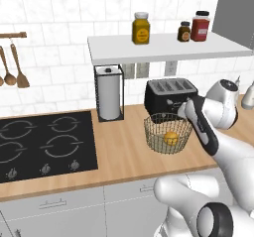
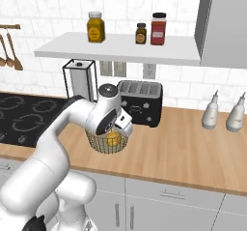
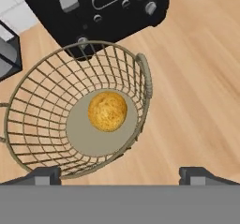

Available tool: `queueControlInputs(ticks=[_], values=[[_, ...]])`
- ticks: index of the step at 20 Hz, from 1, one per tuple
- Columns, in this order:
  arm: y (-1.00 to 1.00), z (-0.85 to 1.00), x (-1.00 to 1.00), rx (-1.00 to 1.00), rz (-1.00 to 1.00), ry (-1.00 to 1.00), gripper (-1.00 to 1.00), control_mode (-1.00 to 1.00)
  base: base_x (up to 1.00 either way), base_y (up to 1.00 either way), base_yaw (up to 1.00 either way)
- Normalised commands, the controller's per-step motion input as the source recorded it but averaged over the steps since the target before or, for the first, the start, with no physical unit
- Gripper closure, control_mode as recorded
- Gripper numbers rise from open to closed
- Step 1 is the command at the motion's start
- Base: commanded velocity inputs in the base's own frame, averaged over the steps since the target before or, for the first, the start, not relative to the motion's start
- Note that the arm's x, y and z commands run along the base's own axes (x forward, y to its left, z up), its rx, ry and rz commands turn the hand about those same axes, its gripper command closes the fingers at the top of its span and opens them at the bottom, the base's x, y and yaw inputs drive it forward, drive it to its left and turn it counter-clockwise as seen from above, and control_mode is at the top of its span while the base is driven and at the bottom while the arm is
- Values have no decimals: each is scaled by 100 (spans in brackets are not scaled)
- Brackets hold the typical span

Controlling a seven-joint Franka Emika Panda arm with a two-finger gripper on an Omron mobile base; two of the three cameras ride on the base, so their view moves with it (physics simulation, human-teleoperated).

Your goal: Open the cabinet, pick up the bread from the cabinet and place it in the basket. Then move the basket to the dining counter.

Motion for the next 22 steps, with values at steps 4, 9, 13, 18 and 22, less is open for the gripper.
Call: queueControlInputs(ticks=[4, 9, 13, 18, 22], values=[[-1, -21, 0, 0, -9, 10, -100, -100, 0, 0, 0], [3, -42, 0, 0, -10, 10, -100, -100, 0, 0, 0], [0, -35, 2, 0, -4, 5, -100, -100, 0, 0, 0], [6, -17, 17, 0, 0, 0, -100, -100, 0, 0, 0], [21, -20, 13, 0, 1, 0, -100, -100, 0, 0, 0]])
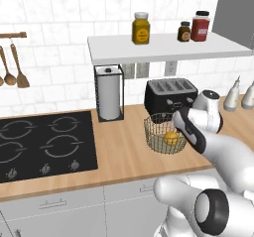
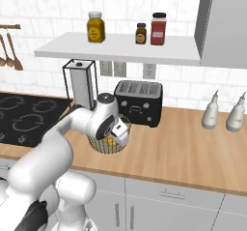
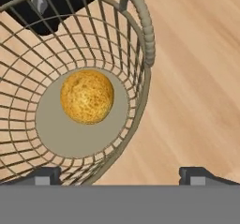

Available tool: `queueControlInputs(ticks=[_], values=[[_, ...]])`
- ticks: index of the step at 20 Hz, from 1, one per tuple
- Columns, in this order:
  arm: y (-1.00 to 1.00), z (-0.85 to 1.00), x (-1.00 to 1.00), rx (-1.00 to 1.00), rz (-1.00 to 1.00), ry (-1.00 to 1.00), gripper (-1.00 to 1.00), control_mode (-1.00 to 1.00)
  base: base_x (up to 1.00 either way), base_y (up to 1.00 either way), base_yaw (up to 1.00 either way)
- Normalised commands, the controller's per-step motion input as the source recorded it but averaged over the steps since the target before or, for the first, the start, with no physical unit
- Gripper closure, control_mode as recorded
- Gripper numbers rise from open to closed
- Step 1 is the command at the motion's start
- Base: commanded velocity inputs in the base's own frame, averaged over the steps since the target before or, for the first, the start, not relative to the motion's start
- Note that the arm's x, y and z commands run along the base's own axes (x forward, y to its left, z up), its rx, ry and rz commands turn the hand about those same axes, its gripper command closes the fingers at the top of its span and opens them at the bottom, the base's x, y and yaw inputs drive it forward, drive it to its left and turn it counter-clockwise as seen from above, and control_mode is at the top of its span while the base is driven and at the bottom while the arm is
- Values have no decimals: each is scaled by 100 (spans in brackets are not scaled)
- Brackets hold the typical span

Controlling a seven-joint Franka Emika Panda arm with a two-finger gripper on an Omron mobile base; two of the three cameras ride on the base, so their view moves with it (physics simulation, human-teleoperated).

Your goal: Open the cabinet, pick up the bread from the cabinet and place it in the basket. Then move the basket to the dining counter.

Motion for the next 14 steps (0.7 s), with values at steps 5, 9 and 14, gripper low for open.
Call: queueControlInputs(ticks=[5, 9, 14], values=[[12, -20, 13, 0, 0, 0, -100, -100, 0, 0, 0], [12, -16, 16, 0, 0, 0, -100, -100, 0, 0, 0], [12, -8, 19, 0, 1, 0, -100, -100, 0, 0, 0]])
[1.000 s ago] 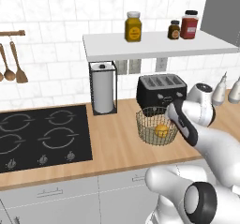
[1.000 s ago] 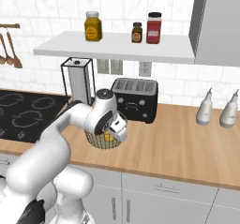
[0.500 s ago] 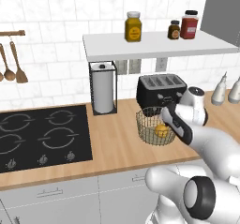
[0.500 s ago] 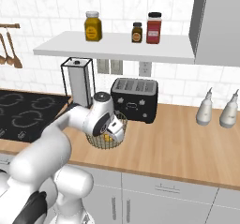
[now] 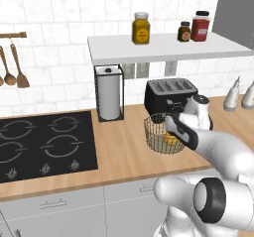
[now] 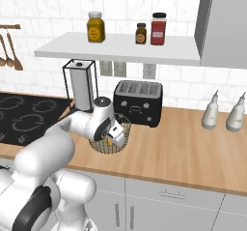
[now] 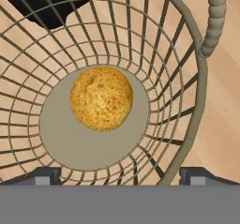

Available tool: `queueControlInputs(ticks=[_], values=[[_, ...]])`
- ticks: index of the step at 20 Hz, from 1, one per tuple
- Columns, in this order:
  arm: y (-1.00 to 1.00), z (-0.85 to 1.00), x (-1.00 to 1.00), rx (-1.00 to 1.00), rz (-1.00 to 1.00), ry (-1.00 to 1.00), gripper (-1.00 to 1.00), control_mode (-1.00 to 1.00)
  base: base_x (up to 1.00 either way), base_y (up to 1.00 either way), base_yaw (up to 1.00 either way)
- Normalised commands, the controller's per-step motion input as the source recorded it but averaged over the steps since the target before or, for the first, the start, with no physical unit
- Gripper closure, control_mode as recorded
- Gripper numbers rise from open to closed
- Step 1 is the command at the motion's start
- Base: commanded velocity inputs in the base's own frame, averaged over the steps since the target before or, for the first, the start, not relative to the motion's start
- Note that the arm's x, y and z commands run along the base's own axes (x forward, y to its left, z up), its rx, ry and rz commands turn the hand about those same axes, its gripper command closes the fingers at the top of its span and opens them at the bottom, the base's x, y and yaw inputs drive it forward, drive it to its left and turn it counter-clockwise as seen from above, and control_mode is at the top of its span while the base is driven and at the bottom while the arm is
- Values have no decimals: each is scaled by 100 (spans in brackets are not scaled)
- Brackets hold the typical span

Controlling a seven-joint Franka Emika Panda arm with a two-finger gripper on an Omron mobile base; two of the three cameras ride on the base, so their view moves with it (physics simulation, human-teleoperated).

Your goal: Open the cabinet, pick up the bread from the cabinet and place it in the basket. Then move the basket to the dining counter.

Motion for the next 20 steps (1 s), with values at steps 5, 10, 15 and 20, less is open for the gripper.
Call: queueControlInputs(ticks=[5, 10, 15, 20], values=[[1, -14, 9, 0, 1, 0, -100, -100, 0, 0, 0], [10, -30, 0, 0, 0, 0, 100, -100, 0, 0, 0], [14, -20, -2, -2, -1, 0, 100, -100, 0, 0, 0], [5, 9, -16, -2, 3, -1, 100, -100, 0, 0, 0]])
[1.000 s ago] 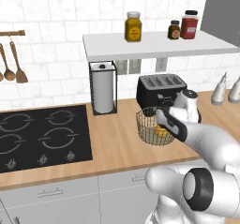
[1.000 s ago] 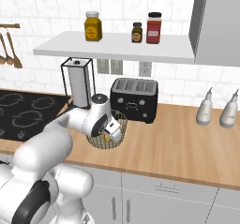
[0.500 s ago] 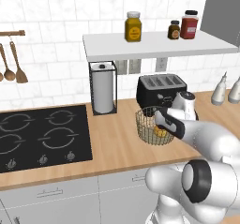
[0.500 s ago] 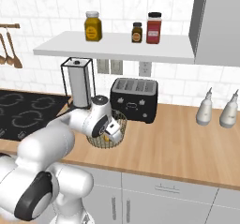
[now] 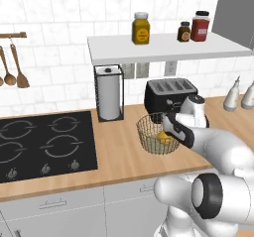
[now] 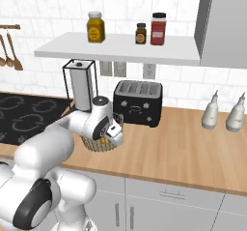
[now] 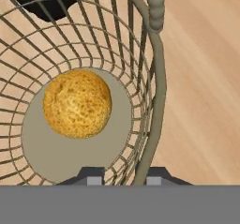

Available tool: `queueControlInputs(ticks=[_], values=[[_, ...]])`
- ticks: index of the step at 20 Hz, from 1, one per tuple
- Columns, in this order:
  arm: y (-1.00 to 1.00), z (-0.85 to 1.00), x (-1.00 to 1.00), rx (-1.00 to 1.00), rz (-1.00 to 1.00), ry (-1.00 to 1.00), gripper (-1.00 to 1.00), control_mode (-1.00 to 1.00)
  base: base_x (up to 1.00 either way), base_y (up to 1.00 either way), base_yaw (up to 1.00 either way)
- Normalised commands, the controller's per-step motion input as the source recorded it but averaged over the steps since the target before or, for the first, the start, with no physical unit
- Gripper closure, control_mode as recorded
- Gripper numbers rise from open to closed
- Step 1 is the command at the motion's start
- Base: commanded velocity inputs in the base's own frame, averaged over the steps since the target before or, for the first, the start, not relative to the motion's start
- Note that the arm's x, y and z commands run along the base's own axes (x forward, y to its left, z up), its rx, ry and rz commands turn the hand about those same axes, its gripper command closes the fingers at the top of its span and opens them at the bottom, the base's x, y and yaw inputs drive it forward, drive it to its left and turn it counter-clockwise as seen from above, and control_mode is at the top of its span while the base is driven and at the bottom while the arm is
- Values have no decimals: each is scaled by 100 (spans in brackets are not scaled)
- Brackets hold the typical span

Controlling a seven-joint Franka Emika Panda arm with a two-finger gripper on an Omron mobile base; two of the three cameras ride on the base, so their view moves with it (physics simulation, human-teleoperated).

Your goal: Open the cabinet, pick up the bread from the cabinet and place it in the basket. Then move the basket to the dining counter.

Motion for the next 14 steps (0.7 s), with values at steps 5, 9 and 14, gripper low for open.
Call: queueControlInputs(ticks=[5, 9, 14], values=[[-10, 64, -36, 0, 2, -7, 100, -100, 0, 0, 0], [-21, 77, -44, 2, -1, -1, 100, -100, 0, 0, 0], [-9, 75, -47, 4, -4, 0, 100, -100, 0, 0, 0]])
